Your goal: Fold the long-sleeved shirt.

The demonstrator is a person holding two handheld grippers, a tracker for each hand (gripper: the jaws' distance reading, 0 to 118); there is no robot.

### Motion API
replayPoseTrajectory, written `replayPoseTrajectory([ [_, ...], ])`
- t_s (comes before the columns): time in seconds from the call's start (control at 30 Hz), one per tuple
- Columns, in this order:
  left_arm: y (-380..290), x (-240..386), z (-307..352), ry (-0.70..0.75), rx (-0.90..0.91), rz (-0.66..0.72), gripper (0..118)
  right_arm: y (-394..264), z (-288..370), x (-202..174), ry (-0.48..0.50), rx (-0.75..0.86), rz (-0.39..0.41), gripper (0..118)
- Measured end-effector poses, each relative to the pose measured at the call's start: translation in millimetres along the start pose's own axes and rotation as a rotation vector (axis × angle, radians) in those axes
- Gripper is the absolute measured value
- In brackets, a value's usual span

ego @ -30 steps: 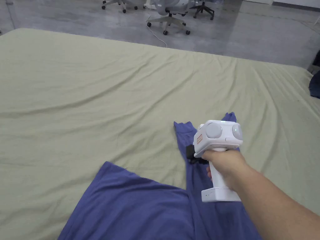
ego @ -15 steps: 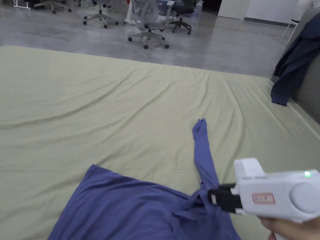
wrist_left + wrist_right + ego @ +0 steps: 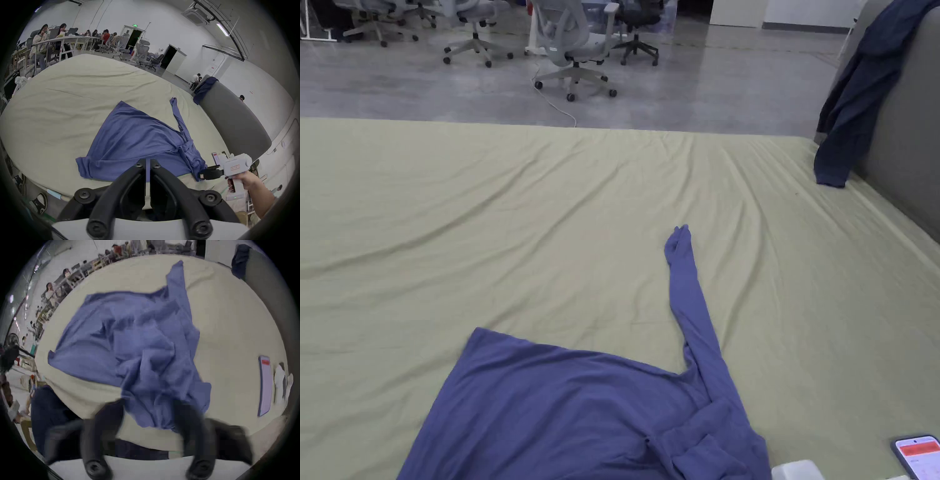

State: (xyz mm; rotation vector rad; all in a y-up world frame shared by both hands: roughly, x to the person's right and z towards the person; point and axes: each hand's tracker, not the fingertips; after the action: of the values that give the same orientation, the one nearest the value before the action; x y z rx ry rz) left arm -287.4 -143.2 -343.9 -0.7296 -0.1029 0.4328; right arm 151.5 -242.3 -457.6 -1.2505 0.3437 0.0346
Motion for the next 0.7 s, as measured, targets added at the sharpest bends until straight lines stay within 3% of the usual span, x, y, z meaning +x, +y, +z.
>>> replayPoseTrajectory([
  [0.03, 0.6, 0.5, 1.2, 0.001, 0.002, 0.000, 4, -0.4, 9.8, -2.4, -0.009, 0.054, 0.014, 98],
  [0.07, 1.8, -0.2, 3.4, 0.003, 0.008, 0.002, 4, -1.3, 22.0, -4.6, -0.028, 0.123, 0.028, 118],
  [0.23, 2.9, -5.8, -0.4, 0.004, 0.007, -0.014, 4, -4.1, 79.8, -17.1, -0.105, 0.391, -0.092, 118],
  [0.27, 2.4, -6.5, -4.5, 0.008, 0.000, -0.020, 4, -2.2, 84.8, -20.2, -0.100, 0.405, -0.109, 111],
  [0.33, 1.6, -7.6, -13.0, 0.010, -0.018, -0.016, 4, -3.6, 86.0, -25.4, -0.063, 0.398, -0.098, 61],
  [0.37, 1.7, -10.0, -18.8, 0.010, -0.028, -0.010, 4, -1.8, 82.2, -28.2, -0.058, 0.395, -0.095, 25],
  [0.4, 3.4, -10.6, -24.5, 0.009, -0.037, -0.008, 4, -1.8, 78.5, -31.9, -0.051, 0.389, -0.099, 6],
  [0.47, 11.2, -13.8, -43.3, 0.005, -0.048, -0.006, 7, -6.5, 72.3, -38.0, -0.045, 0.436, -0.144, 6],
  [0.53, 28.5, -28.9, -76.1, -0.076, -0.082, 0.052, 35, -8.5, 67.8, -36.7, 0.073, 0.455, -0.181, 6],
  [0.57, 42.6, -37.2, -97.8, -0.093, -0.107, 0.082, 57, -9.4, 66.4, -36.4, 0.126, 0.466, -0.217, 6],
  [0.6, 56.0, -44.0, -118.9, -0.072, -0.121, 0.106, 87, -9.7, 65.0, -36.5, 0.155, 0.469, -0.244, 6],
  [0.63, 71.3, -49.9, -142.2, -0.050, -0.116, 0.081, 107, -8.1, 63.0, -36.3, 0.167, 0.465, -0.251, 6],
  [0.7, 104.7, -59.4, -191.2, 0.045, -0.090, 0.024, 115, -4.9, 58.5, -37.3, 0.138, 0.463, -0.244, 6],
])
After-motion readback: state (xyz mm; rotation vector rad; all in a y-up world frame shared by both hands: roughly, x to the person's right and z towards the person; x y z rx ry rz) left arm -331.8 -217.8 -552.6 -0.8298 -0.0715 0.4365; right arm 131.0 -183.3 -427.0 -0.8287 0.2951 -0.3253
